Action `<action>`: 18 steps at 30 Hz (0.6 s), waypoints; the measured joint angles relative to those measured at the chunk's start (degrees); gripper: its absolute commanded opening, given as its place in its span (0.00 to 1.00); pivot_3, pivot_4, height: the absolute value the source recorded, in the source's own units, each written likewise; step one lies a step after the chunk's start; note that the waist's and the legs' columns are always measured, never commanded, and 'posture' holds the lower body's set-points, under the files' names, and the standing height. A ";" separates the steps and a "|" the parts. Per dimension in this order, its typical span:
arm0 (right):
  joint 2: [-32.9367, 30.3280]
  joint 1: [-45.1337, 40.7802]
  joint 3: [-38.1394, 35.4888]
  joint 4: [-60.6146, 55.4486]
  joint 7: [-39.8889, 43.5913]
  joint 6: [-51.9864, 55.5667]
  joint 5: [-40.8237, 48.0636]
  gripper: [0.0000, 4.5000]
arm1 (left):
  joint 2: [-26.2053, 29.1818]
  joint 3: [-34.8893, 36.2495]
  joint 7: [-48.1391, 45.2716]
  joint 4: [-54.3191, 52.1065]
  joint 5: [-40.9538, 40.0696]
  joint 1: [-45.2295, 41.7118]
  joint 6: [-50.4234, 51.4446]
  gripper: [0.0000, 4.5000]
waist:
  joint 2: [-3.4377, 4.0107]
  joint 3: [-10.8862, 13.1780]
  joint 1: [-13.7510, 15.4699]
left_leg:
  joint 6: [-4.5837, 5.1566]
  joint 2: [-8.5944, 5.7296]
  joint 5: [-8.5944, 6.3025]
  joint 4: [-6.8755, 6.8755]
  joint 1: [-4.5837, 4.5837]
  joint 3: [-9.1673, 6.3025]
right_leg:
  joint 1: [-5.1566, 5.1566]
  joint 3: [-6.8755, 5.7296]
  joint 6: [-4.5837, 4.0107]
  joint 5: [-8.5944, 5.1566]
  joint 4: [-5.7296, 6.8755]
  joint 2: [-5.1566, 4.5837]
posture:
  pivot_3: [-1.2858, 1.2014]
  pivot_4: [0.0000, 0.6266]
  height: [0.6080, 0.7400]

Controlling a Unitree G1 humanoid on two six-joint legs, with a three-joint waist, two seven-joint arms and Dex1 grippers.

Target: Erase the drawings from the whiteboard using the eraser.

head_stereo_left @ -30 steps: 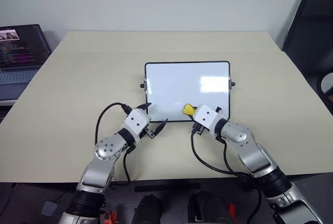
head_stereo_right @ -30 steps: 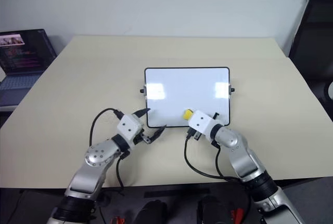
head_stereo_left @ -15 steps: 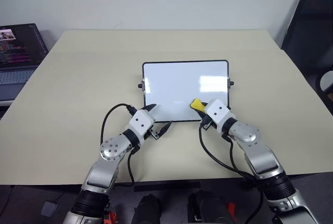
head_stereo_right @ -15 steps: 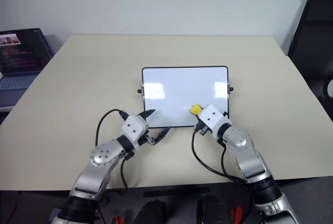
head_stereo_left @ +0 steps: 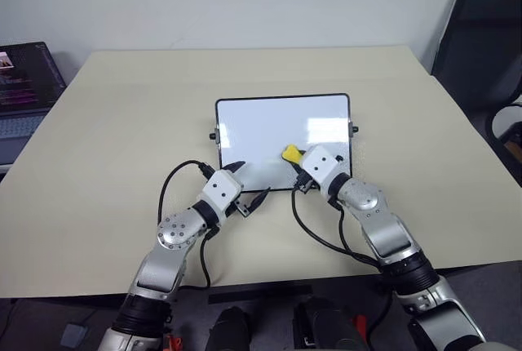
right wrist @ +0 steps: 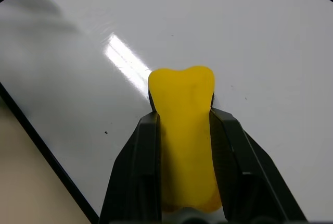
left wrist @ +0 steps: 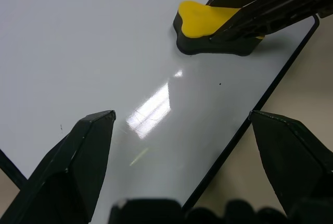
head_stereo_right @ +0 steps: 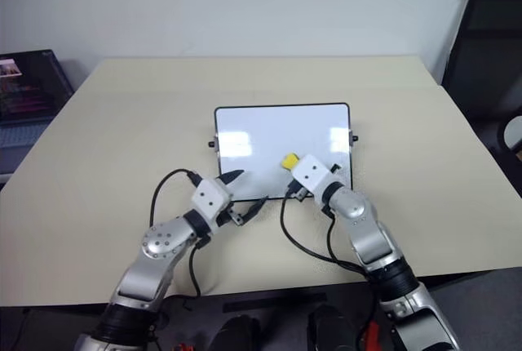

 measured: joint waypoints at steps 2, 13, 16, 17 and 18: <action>-0.25 -0.44 0.44 0.30 0.27 0.25 -0.38 0.22 | 0.06 0.18 0.13 -0.46 0.01 0.38 0.05 1.00 | -0.01 0.00 -0.11 | 0.00 0.00 0.00 0.00 0.02 0.01 | 0.01 0.01 0.00 0.00 0.01 0.00 | 0.52 0.24 1.00; -2.73 2.59 1.06 -3.19 3.90 2.54 -0.37 0.22 | 0.08 0.35 1.06 -1.76 0.04 1.05 0.34 1.00 | -0.04 -0.04 0.08 | 0.00 -0.04 0.00 0.01 0.06 -0.12 | 0.13 0.00 -0.06 -0.04 -0.05 -0.04 | 0.52 0.24 1.00; -2.86 2.76 1.06 -3.48 4.40 2.93 -0.37 0.22 | 0.17 0.35 0.95 -1.48 0.03 0.53 0.33 1.00 | -0.04 -0.04 0.08 | 0.00 -0.04 0.00 0.02 0.06 -0.14 | 0.13 -0.02 -0.07 -0.05 -0.05 -0.04 | 0.52 0.24 1.00; -2.91 2.69 1.05 -3.53 4.54 3.10 -0.37 0.22 | 0.21 0.35 0.89 -1.35 0.03 0.20 0.33 1.00 | -0.04 -0.04 0.08 | 0.00 -0.04 0.00 0.02 0.05 -0.15 | 0.14 -0.02 -0.07 -0.04 -0.05 -0.04 | 0.52 0.24 1.00; -2.93 2.55 1.01 -3.53 4.67 3.20 -0.35 0.22 | 0.24 0.36 0.83 -1.16 0.02 -0.26 0.33 1.00 | -0.04 -0.04 0.08 | 0.00 -0.05 0.00 0.02 0.05 -0.15 | 0.14 -0.02 -0.05 -0.03 -0.05 -0.04 | 0.52 0.24 1.00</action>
